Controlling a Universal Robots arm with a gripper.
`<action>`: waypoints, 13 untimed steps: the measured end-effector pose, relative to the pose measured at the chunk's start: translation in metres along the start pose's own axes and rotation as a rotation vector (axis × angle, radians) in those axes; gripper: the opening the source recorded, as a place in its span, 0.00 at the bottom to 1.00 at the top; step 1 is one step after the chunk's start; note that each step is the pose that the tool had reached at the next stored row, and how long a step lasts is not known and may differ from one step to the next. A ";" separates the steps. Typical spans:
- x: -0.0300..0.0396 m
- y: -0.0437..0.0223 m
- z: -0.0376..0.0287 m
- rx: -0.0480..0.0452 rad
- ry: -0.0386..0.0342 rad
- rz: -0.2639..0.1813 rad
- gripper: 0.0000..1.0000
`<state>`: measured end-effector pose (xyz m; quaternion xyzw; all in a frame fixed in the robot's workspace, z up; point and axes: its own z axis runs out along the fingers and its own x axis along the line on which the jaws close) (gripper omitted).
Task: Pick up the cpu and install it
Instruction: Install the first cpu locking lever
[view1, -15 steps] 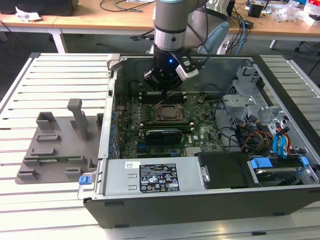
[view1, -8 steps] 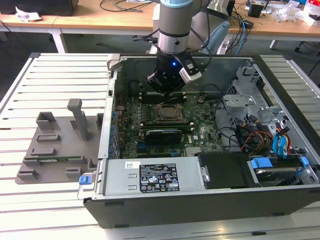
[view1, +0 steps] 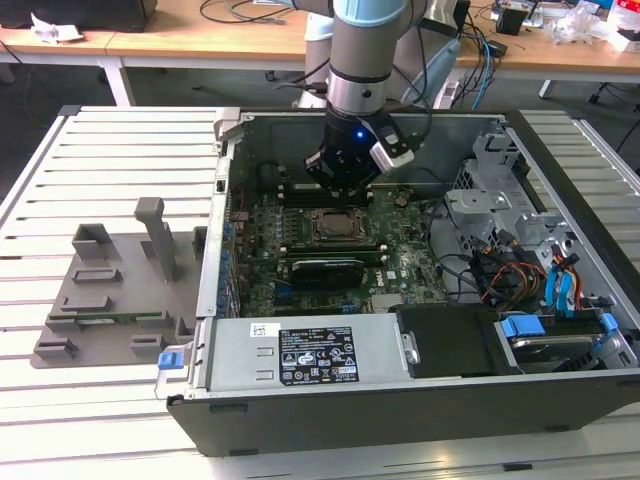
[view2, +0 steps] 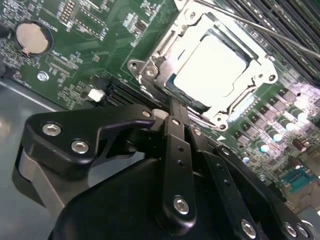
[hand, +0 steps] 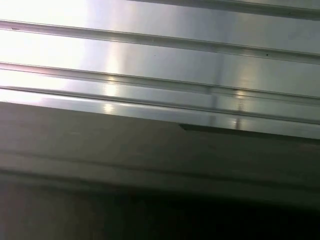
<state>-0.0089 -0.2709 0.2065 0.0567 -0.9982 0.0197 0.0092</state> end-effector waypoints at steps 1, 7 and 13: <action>-0.0016 -0.0002 0.0005 0.0000 0.0000 0.000 0.11; -0.0106 -0.0010 0.0046 0.0003 0.0002 0.000 0.11; -0.0115 -0.0006 0.0049 -0.0041 -0.0006 0.000 0.11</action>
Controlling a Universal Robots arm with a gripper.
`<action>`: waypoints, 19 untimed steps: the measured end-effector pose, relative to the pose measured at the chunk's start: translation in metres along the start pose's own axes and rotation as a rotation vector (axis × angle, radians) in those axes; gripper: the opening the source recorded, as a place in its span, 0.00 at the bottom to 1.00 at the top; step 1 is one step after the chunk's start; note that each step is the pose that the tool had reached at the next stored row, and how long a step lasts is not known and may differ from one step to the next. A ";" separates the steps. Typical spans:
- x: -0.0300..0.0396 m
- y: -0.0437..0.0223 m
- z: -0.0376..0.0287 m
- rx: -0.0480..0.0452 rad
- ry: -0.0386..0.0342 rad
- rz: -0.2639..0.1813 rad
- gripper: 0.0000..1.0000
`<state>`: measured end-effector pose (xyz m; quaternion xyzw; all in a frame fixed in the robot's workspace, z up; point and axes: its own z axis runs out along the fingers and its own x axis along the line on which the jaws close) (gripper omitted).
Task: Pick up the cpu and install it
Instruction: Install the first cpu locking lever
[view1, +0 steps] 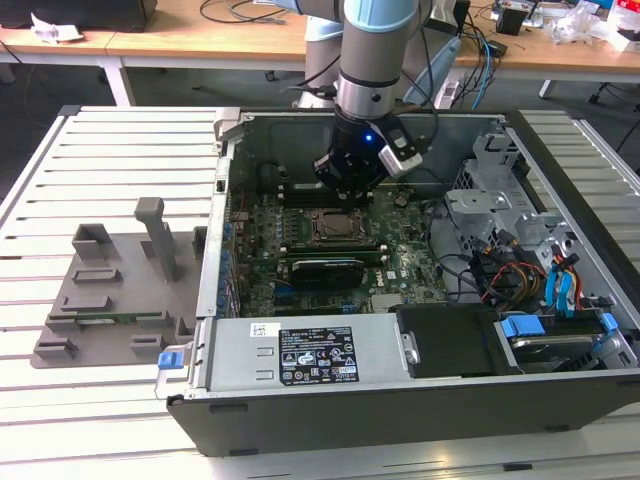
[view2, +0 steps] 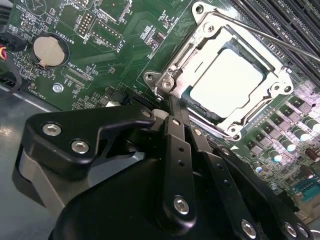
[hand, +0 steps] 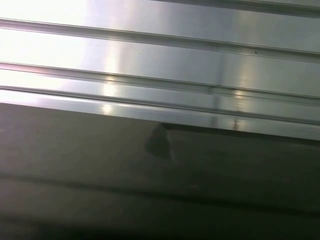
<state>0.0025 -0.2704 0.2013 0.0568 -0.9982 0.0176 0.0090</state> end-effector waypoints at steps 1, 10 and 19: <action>0.0000 0.0000 0.0000 -0.0010 -0.0001 0.000 0.11; 0.0000 0.0001 -0.0004 -0.0128 -0.0015 0.000 0.11; 0.0001 0.0000 -0.0024 -0.0193 -0.0020 0.000 0.11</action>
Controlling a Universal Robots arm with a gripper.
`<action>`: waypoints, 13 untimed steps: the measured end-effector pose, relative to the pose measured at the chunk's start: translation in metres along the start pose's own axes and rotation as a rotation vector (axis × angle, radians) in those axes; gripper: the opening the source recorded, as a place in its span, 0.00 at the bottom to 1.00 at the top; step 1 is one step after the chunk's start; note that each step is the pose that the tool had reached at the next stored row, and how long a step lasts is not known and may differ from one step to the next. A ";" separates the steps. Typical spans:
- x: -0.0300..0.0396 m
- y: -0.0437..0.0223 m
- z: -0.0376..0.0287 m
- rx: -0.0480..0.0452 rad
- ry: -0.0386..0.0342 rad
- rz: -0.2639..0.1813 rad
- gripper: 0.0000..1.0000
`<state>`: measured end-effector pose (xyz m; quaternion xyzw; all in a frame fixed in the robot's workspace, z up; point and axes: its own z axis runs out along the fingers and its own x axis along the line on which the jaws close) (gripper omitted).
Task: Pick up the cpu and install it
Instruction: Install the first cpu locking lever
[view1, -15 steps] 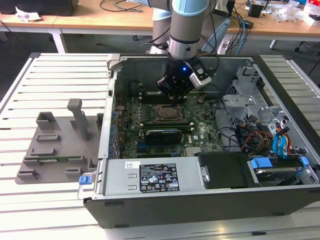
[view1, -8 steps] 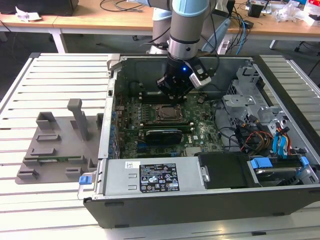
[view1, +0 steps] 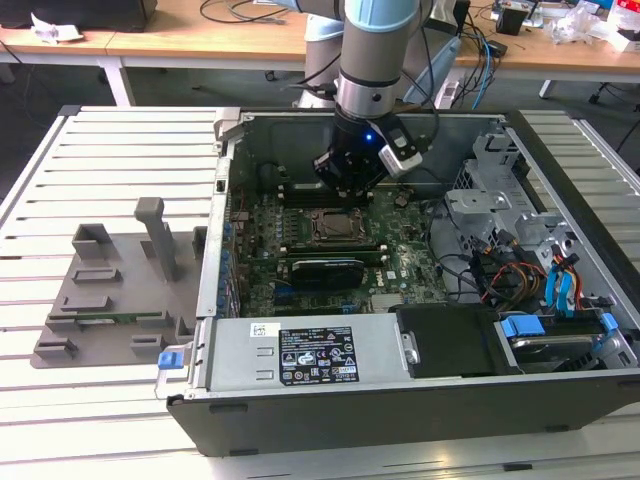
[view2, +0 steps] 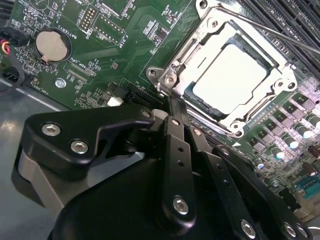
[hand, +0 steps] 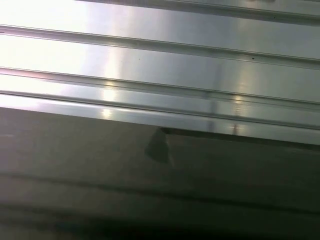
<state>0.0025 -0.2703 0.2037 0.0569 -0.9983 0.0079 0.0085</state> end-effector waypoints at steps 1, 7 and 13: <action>0.0000 0.0000 -0.0012 -0.0004 -0.0001 0.000 0.11; 0.0004 -0.0034 -0.0012 -0.0140 -0.0018 0.000 0.11; 0.0005 -0.0059 0.0020 -0.0560 -0.0071 -0.001 0.11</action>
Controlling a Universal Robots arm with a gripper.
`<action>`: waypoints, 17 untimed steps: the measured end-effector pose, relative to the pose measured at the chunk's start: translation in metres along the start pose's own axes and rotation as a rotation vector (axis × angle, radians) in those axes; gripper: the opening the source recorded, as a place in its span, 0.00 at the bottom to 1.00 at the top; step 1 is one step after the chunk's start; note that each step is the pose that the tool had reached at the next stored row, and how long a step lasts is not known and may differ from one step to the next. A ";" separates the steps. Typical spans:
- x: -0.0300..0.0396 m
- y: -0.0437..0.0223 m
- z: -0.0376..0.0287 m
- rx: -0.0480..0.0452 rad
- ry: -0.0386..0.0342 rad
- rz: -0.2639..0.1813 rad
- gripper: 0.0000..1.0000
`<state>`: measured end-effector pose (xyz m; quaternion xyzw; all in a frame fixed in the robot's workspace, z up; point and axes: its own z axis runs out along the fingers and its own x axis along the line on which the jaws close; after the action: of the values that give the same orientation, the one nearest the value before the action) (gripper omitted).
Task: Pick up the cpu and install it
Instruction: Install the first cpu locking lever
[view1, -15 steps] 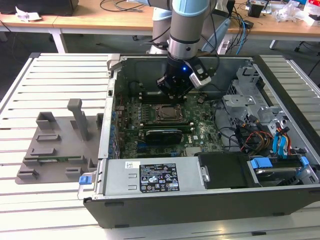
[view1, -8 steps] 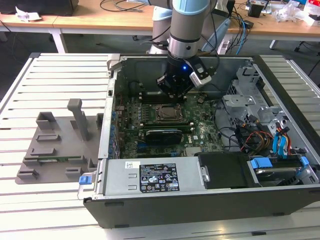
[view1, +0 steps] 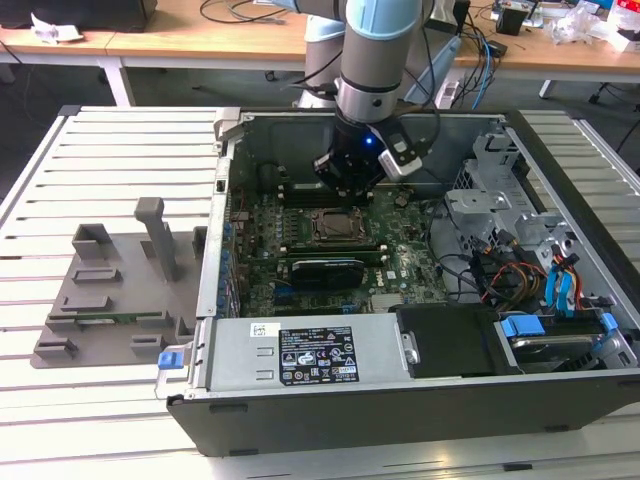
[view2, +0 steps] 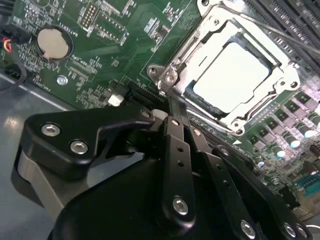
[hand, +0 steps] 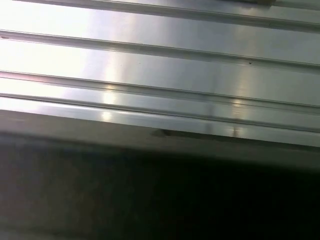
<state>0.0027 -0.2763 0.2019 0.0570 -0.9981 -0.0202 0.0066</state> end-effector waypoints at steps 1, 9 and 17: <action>0.0000 -0.0004 0.0004 -0.0057 0.0001 0.000 0.11; 0.0005 -0.0040 -0.0046 -0.0070 0.0000 0.000 0.11; 0.0006 -0.0056 -0.0025 -0.0063 -0.0001 0.000 0.11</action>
<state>0.0027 -0.2821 0.2042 0.0571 -0.9981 -0.0234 0.0067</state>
